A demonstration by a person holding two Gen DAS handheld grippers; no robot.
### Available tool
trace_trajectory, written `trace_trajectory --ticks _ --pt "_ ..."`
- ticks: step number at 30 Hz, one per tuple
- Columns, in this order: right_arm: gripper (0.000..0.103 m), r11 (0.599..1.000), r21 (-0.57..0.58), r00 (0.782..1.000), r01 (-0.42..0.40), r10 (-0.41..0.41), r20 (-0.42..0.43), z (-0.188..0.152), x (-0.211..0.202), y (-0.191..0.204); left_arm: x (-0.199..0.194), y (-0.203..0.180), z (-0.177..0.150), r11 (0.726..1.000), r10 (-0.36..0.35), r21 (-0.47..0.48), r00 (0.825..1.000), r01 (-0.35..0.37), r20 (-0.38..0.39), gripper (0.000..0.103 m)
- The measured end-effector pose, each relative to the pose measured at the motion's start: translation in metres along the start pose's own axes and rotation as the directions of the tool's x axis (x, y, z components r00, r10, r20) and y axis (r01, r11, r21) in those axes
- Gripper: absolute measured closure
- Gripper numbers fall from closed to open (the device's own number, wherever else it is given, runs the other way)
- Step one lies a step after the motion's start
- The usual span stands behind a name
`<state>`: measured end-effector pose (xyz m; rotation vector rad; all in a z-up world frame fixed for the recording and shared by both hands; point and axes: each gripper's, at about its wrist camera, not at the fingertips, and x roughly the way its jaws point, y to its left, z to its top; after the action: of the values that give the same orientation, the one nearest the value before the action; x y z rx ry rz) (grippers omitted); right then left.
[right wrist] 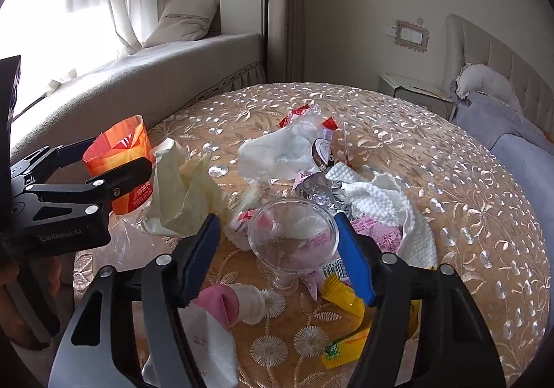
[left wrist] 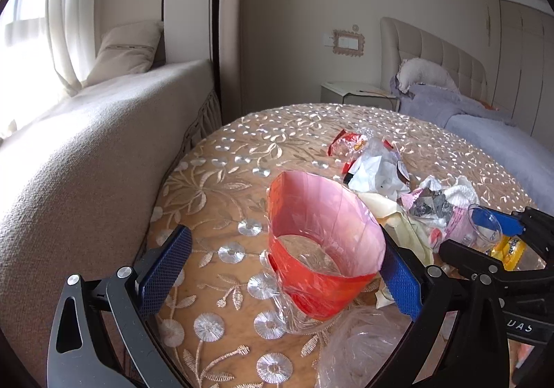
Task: Collect trash
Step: 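Grasp the red plastic cup with the left tool while the right tool grasps the clear stemmed glass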
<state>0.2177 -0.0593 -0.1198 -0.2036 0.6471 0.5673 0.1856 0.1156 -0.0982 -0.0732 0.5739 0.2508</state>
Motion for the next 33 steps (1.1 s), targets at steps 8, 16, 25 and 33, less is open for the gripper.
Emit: trace_trajectory --ticks 8,16,25,33 --pt "0.064 0.998 0.005 0.998 -0.056 0.056 -0.022 -0.001 0.013 -0.001 0.012 0.003 0.000 0.999 -0.047 -0.012 0.999 0.047 0.004 0.017" --pt "0.064 0.998 0.022 0.998 -0.063 0.063 0.032 0.002 -0.002 -0.003 0.005 -0.007 0.000 0.998 -0.057 0.028 0.998 0.057 0.016 0.054" --pt "0.064 0.999 0.010 0.992 -0.046 0.045 0.117 0.002 -0.046 -0.006 -0.047 -0.015 0.011 0.996 -0.075 0.048 0.992 0.070 0.106 0.054" --pt "0.064 1.000 0.021 0.979 0.002 -0.006 0.205 -0.007 -0.101 -0.023 -0.097 -0.051 0.018 0.985 -0.143 0.122 0.976 0.123 0.164 0.054"
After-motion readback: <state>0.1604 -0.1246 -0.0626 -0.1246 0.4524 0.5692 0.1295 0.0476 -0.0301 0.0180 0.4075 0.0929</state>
